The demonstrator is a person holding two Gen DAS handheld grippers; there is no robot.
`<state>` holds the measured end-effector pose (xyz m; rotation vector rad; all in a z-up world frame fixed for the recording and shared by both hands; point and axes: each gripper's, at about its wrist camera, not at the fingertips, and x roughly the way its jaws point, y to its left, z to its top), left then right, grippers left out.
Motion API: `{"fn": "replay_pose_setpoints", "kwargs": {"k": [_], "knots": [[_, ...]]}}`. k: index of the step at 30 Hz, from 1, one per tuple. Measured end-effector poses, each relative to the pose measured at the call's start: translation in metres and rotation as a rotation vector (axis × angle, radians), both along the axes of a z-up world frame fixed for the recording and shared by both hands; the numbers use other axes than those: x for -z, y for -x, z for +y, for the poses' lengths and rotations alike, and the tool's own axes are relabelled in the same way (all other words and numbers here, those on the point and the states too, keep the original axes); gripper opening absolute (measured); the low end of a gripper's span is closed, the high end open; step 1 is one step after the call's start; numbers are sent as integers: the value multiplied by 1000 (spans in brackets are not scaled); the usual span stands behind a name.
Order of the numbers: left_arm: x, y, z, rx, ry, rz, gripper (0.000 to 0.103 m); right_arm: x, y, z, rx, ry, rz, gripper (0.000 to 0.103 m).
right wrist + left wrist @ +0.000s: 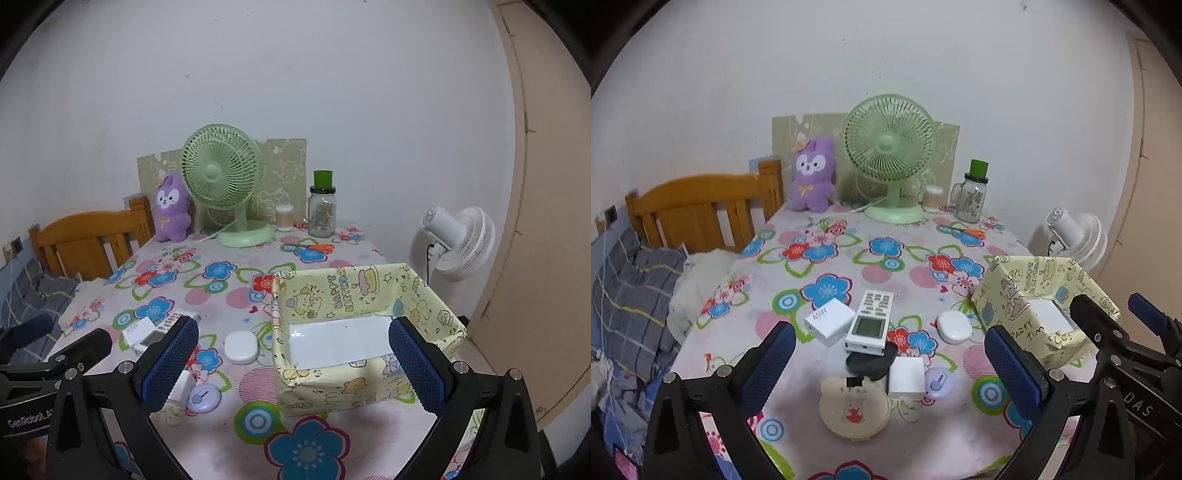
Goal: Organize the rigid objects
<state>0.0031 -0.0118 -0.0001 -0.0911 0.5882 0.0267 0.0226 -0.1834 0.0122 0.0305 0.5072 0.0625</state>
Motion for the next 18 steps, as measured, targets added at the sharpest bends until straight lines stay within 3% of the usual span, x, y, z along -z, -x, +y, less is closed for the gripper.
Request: {"fn": "replay_pose_setpoints", "kwargs": {"k": [18], "knots": [[-3, 1, -3, -8, -39, -28, 103, -1, 3, 0, 21, 3, -19, 103]]}}
